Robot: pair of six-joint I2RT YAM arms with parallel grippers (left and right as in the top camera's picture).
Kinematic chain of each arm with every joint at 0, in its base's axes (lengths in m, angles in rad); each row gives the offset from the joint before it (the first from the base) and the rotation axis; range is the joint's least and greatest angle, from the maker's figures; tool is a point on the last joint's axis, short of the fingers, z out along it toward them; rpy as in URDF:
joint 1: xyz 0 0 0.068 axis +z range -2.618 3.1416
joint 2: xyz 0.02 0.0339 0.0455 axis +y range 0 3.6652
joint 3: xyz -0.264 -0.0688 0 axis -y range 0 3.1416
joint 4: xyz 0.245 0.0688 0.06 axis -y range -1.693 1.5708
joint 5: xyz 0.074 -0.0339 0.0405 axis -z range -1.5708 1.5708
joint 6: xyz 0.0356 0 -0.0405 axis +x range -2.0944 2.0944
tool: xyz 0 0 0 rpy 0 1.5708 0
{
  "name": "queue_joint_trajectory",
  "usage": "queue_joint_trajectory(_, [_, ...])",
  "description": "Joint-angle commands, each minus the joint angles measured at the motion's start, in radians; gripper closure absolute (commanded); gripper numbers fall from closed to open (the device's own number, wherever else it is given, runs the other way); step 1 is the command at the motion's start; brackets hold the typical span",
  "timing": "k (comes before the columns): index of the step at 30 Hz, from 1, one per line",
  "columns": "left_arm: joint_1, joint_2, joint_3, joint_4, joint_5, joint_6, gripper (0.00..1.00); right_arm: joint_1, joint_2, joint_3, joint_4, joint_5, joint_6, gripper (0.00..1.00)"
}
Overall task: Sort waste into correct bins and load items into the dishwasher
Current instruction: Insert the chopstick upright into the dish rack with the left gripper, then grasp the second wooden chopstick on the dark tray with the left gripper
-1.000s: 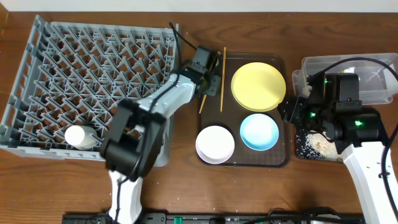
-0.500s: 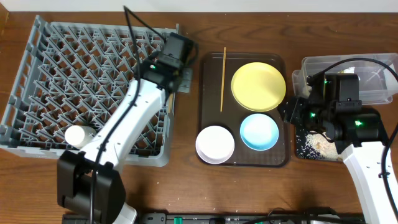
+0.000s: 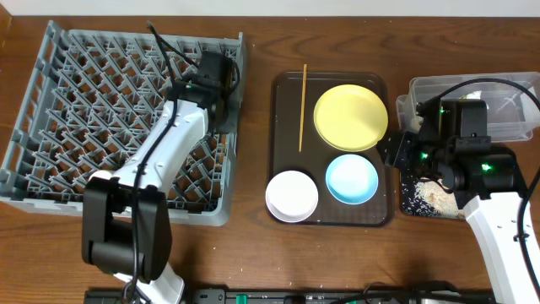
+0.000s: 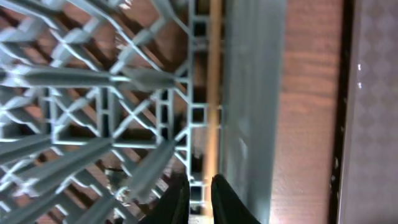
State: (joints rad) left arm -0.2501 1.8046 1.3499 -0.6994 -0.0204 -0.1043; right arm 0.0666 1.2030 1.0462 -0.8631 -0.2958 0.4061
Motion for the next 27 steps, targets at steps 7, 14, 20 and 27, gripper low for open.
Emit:
queue_joint_trajectory(7, [-0.013,-0.089,0.04,-0.032,0.059,0.029,0.73,-0.006,0.0,0.005,0.003,0.001,-0.003,0.47])
queue_joint_trajectory(14, [-0.111,-0.135,0.037,0.108,0.203,0.018,0.58,-0.006,0.0,0.005,0.002,0.001,-0.003,0.46])
queue_joint_trajectory(20, [-0.208,0.0,0.031,0.327,0.163,0.016,0.53,-0.006,0.0,0.005,0.003,0.003,-0.003,0.45])
queue_joint_trajectory(27, [-0.241,0.179,0.031,0.52,0.154,-0.07,0.53,-0.006,0.0,0.005,0.003,0.003,-0.002,0.45])
